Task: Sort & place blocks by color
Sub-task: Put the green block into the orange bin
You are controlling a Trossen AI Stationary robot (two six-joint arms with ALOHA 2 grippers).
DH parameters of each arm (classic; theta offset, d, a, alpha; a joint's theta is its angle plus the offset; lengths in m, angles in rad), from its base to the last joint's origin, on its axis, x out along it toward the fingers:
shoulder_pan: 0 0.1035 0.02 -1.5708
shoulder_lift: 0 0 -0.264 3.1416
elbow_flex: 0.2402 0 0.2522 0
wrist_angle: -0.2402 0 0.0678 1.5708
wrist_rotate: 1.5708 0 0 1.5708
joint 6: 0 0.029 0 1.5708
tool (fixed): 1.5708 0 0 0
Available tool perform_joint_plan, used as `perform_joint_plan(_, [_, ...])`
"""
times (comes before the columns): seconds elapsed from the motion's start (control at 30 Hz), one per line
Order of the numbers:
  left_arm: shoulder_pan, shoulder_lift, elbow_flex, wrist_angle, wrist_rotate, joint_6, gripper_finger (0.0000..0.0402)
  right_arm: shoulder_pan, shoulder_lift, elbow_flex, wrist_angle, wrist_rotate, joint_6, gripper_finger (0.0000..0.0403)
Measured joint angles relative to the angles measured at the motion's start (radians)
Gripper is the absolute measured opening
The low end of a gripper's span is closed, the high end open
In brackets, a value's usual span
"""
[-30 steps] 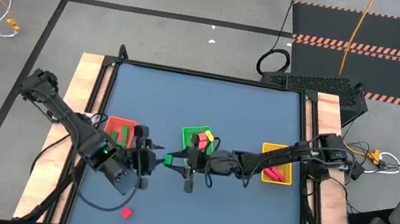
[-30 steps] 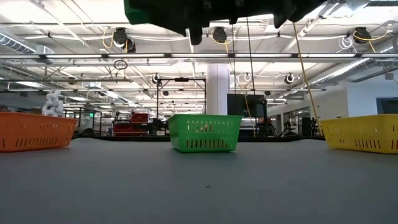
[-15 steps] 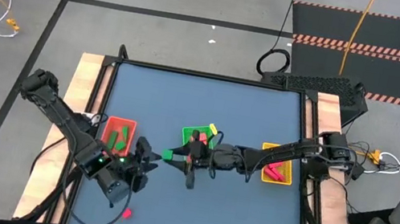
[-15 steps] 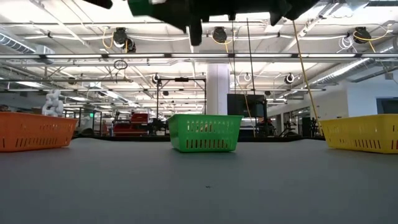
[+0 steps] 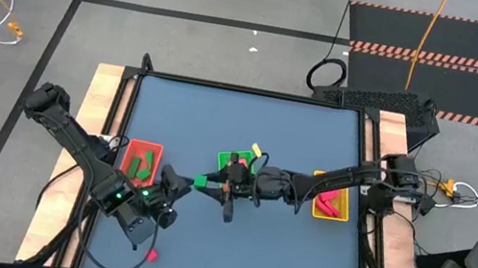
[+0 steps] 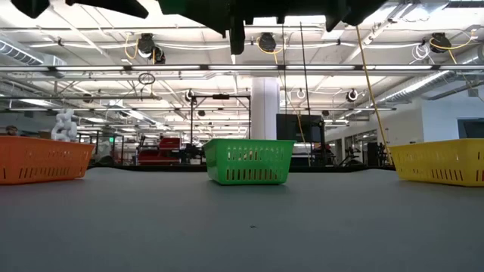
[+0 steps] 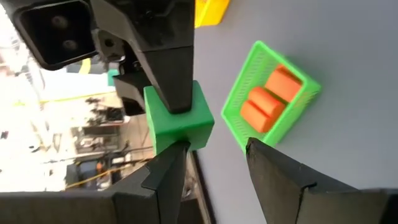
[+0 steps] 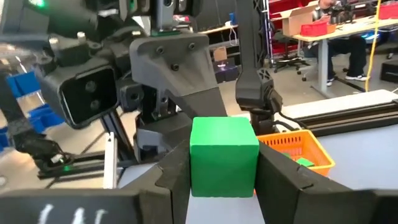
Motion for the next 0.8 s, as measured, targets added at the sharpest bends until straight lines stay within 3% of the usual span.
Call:
perform_joint_plan(0.33, [0.003, 0.001, 0.002, 0.047, -0.141, -0.003, 0.0175, 0.003, 0.001, -0.011, 0.004, -0.014, 0.002, 0.0131])
perform_joint_plan(0.8, [-0.001, 0.0, 0.002, 0.049, -0.117, -0.04, 0.0175, 0.003, -0.03, -0.018, -0.008, -0.01, -0.012, 0.0132])
